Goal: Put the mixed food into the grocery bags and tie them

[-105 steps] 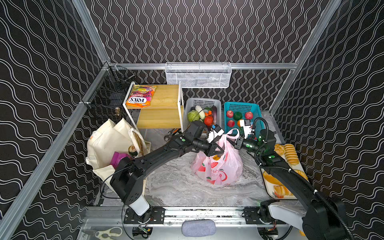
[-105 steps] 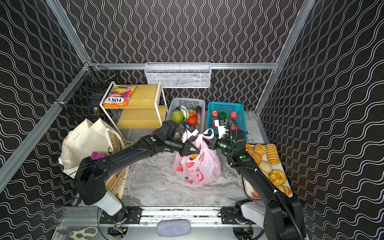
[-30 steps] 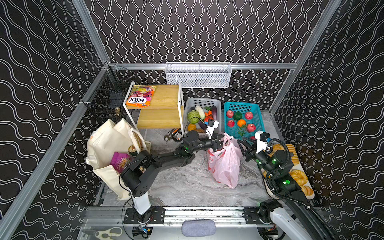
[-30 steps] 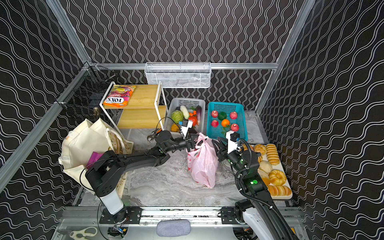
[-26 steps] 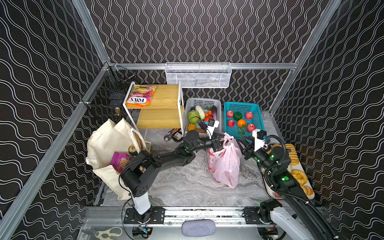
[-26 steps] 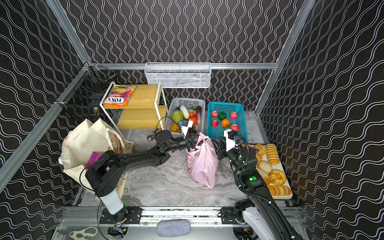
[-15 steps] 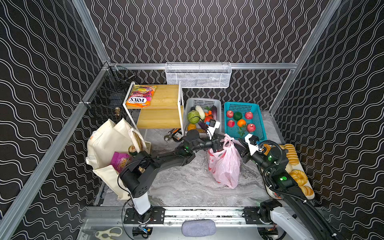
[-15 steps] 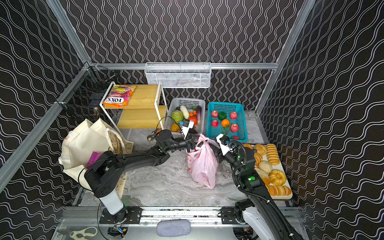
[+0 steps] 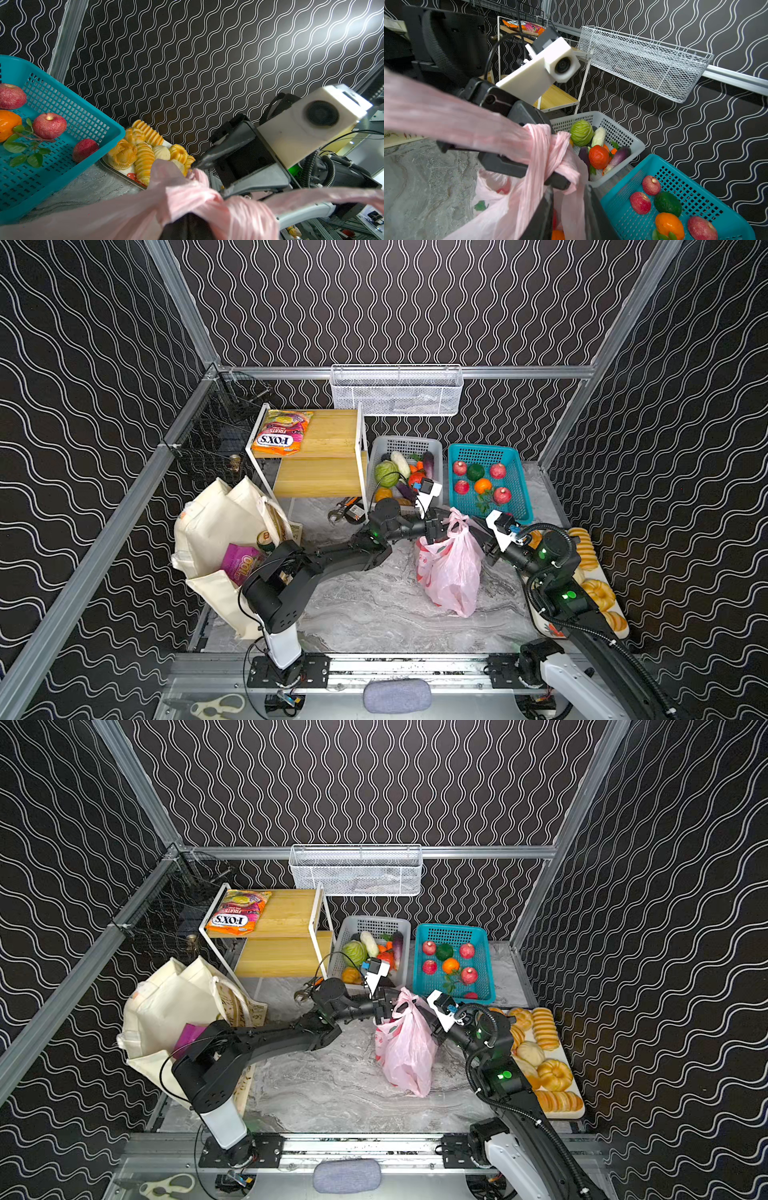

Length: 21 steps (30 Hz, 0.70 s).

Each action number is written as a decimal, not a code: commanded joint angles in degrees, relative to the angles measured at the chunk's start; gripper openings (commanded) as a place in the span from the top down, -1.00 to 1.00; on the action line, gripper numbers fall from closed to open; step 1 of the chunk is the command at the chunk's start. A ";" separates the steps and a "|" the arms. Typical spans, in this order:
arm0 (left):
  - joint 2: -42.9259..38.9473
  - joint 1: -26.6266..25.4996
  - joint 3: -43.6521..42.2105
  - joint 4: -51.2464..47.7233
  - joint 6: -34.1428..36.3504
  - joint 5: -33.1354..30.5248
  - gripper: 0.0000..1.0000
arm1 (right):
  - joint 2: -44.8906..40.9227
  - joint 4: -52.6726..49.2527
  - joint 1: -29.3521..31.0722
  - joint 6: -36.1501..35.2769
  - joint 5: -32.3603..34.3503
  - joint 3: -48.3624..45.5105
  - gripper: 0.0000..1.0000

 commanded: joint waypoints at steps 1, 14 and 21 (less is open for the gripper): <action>-0.48 -0.03 0.00 1.94 -0.14 0.41 1.00 | -0.01 0.65 0.07 -2.09 0.61 0.10 0.46; -0.24 -0.02 0.91 1.00 -0.07 1.87 1.00 | 1.42 3.57 0.10 -0.37 0.65 0.07 0.64; 0.35 -0.10 1.56 1.35 -1.11 3.15 1.00 | 1.99 4.87 0.10 1.65 -1.19 0.07 0.64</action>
